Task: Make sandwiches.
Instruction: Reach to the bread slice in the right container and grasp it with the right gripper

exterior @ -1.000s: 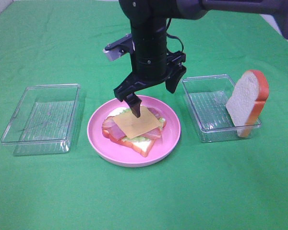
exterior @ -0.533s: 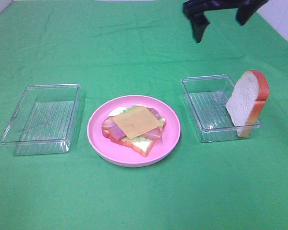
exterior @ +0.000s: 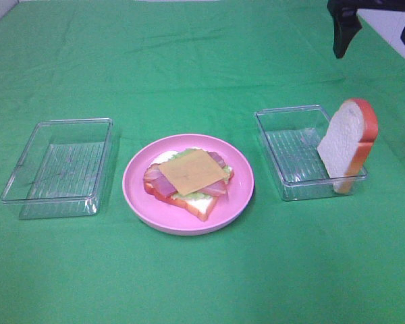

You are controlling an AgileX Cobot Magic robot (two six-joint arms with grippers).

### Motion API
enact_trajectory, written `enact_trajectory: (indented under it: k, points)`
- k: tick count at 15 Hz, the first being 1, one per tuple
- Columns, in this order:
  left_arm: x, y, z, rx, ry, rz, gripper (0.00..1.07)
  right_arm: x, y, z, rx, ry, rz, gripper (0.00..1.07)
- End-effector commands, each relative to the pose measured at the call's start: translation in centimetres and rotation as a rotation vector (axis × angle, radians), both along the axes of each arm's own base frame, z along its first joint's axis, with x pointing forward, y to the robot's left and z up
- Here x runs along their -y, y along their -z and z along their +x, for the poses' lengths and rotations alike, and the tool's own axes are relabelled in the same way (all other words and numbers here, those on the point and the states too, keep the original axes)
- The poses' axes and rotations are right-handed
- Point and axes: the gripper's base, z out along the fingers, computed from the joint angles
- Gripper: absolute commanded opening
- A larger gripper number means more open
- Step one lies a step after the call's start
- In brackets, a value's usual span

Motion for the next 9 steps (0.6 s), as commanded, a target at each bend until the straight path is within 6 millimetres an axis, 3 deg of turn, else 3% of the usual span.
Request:
enact_trajectory:
  k: [1,6,9]
  points:
    - [0.1,0.0,-0.2,0.016,0.001,-0.004,1.01,0.1,3.5,-0.4,-0.096,-0.002,-0.004,0.97]
    - [0.1,0.0,-0.2,0.016,0.001,-0.004,1.01,-0.3,9.1,0.1,-0.210,0.004,0.013,0.97]
    - [0.1,0.0,-0.2,0.016,0.001,-0.004,1.01,-0.5,10.7,0.4,-0.246,0.007,0.025,0.94]
